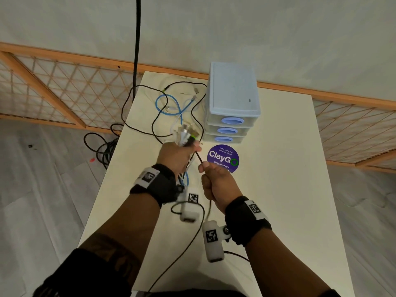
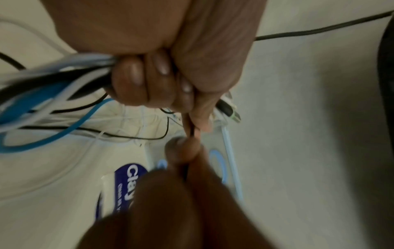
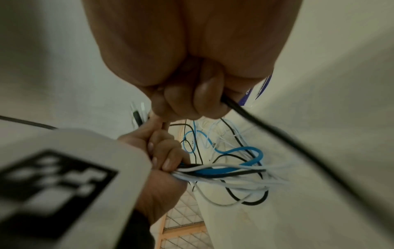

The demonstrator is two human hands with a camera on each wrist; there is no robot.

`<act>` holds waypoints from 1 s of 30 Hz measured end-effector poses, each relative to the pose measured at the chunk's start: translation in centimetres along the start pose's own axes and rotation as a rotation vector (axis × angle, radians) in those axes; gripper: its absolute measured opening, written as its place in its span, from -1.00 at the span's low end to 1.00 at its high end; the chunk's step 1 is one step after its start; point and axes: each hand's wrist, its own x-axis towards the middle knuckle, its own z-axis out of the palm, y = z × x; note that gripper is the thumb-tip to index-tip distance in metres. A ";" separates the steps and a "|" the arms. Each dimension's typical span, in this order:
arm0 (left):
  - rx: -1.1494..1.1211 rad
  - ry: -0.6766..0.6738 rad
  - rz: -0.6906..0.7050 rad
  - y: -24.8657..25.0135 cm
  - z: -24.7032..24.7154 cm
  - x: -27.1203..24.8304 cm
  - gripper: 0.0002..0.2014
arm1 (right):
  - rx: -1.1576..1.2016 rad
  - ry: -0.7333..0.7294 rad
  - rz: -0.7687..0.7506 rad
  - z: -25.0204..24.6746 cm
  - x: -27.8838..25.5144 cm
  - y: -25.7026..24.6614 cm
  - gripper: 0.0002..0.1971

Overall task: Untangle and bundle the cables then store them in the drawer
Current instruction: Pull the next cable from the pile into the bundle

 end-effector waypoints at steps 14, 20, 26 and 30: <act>-0.098 0.084 -0.032 0.8 -3.0 2.0 -0.69 | -0.856 -0.031 -0.065 -1.1 1.7 2.0 -0.71; -0.035 0.286 0.044 -1.4 -3.4 1.2 -0.46 | -0.739 0.029 -0.074 1.6 6.8 -5.5 -0.73; -0.146 0.124 -0.028 -2.3 -2.7 -0.1 -0.48 | -0.629 0.052 -0.205 3.2 10.3 -11.3 -0.27; -0.317 0.075 -0.088 -1.4 -2.9 0.3 -0.49 | -0.540 0.040 -0.177 1.4 7.2 -7.5 -0.45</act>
